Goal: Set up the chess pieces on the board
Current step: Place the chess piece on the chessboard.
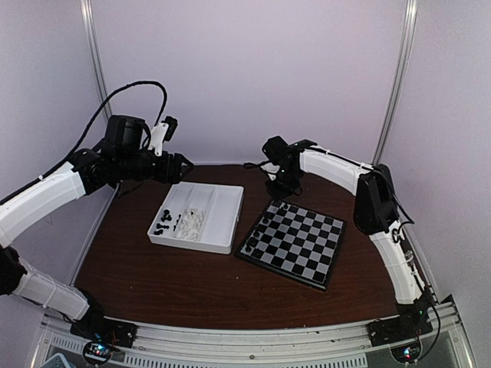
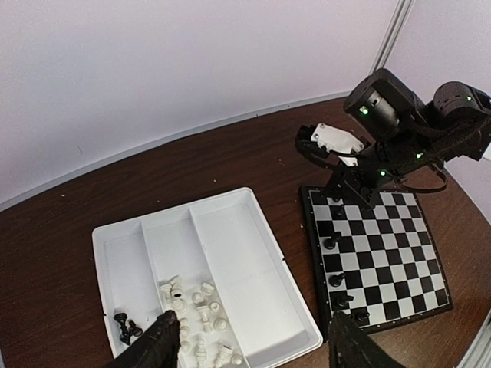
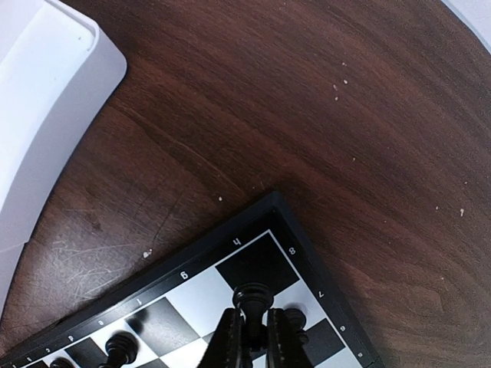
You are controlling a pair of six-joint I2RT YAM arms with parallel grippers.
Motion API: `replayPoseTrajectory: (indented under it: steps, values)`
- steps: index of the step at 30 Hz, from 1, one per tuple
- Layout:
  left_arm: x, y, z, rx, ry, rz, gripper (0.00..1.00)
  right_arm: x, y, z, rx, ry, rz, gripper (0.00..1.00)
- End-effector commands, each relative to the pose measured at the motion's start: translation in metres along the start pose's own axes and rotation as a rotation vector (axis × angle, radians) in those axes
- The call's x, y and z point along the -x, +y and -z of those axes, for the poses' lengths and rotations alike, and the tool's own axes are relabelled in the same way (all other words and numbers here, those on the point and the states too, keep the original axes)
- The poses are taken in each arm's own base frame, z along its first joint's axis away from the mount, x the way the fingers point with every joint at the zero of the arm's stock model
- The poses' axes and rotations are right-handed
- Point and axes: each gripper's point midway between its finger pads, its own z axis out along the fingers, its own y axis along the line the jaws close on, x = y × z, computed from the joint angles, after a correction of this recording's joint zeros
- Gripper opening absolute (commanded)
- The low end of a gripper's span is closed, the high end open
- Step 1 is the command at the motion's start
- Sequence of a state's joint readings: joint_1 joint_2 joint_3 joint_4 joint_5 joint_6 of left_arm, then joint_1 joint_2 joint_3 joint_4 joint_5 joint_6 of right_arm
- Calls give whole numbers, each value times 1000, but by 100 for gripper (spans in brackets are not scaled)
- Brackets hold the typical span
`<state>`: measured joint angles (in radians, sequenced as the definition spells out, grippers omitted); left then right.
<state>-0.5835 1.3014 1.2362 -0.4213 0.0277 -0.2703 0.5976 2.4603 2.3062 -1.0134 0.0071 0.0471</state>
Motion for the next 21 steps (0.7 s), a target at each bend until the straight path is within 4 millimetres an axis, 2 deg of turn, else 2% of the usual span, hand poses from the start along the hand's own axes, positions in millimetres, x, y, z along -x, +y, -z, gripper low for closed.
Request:
replayPoseTrajectory:
  steps: [1, 9, 13, 15, 19, 21]
  values:
    - [15, 0, 3, 7, -39, -18, 66, 0, -9, -9, -35, 9, 6, 9]
    - [14, 0, 2, 8, -35, -16, 66, 0, -10, -14, -36, 12, 5, 10]
    - [13, 0, 2, 8, -32, -17, 66, -1, -11, -17, -36, 16, 3, 15]
    - [13, 0, 3, 8, -33, -17, 66, -1, -12, -17, -38, 16, 0, 21]
    - [13, 0, 3, 9, -34, -15, 66, 1, -12, -14, -41, 7, -3, 39]
    - [13, 0, 3, 8, -34, -15, 66, 4, -12, -12, -41, -3, -5, 42]
